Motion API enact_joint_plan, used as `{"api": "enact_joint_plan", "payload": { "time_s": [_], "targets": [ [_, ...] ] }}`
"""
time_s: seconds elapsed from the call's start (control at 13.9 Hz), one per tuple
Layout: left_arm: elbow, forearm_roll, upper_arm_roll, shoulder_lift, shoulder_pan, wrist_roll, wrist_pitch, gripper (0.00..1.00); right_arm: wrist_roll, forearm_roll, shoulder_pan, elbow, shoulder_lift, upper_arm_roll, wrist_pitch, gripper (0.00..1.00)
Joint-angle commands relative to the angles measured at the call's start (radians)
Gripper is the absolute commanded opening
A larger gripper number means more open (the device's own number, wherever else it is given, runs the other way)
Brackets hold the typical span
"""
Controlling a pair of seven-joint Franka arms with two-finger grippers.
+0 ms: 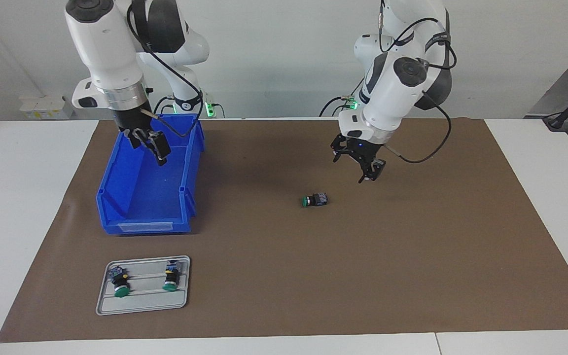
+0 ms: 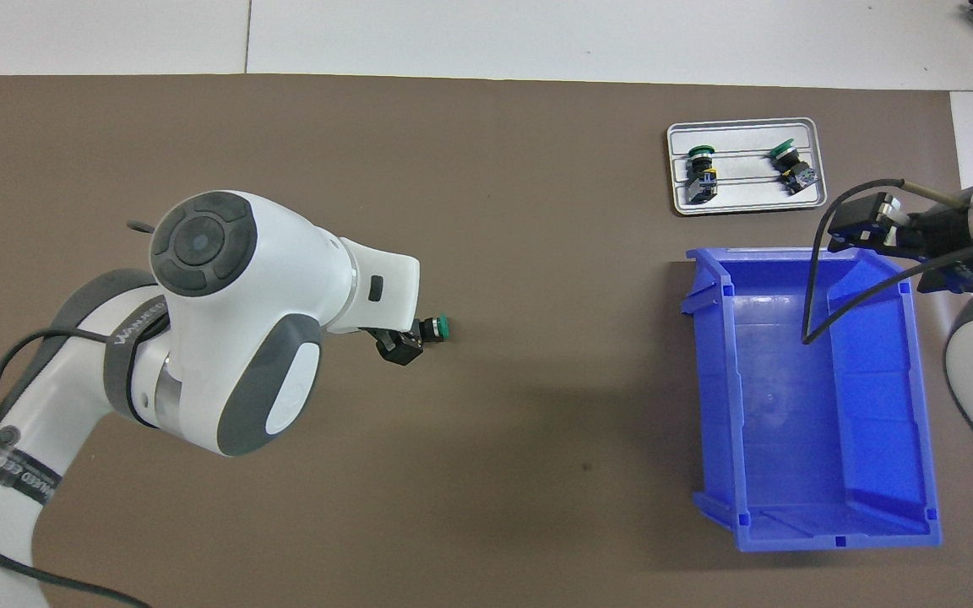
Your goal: Place and press button with both arms
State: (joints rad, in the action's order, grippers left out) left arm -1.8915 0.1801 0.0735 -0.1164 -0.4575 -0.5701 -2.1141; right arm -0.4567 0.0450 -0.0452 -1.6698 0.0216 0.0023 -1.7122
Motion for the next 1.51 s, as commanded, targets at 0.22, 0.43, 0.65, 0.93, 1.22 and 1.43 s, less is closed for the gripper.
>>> {"api": "enact_joint_plan", "payload": {
  "time_s": [0.22,0.43,0.65,0.93,1.22,1.43],
  "targets": [
    [-0.066,0.012,-0.02,-0.015,-0.013,-0.149,-0.05,1.0,0.274,-0.03,0.047,0.08,-0.017,0.004,0.057,1.0],
    [-0.064,0.009,-0.02,-0.032,-0.033,-0.157,-0.061,1.0,0.326,-0.027,0.051,0.078,-0.015,0.004,0.095,1.0],
    [-0.061,-0.002,-0.021,-0.069,-0.052,-0.157,-0.092,1.0,0.328,-0.031,0.041,0.065,-0.006,0.007,0.115,1.0],
    [-0.054,-0.045,-0.021,-0.114,-0.067,-0.191,-0.141,1.0,0.329,-0.033,0.038,0.042,0.004,0.007,0.114,1.0],
    [-0.015,-0.069,-0.023,-0.181,-0.063,-0.241,-0.225,1.0,0.331,-0.037,0.036,0.038,0.006,0.008,0.111,1.0],
    [0.006,-0.109,-0.023,-0.213,-0.049,-0.275,-0.27,1.0,0.388,-0.037,0.034,0.039,0.006,0.01,0.103,1.0]
  ]
}}
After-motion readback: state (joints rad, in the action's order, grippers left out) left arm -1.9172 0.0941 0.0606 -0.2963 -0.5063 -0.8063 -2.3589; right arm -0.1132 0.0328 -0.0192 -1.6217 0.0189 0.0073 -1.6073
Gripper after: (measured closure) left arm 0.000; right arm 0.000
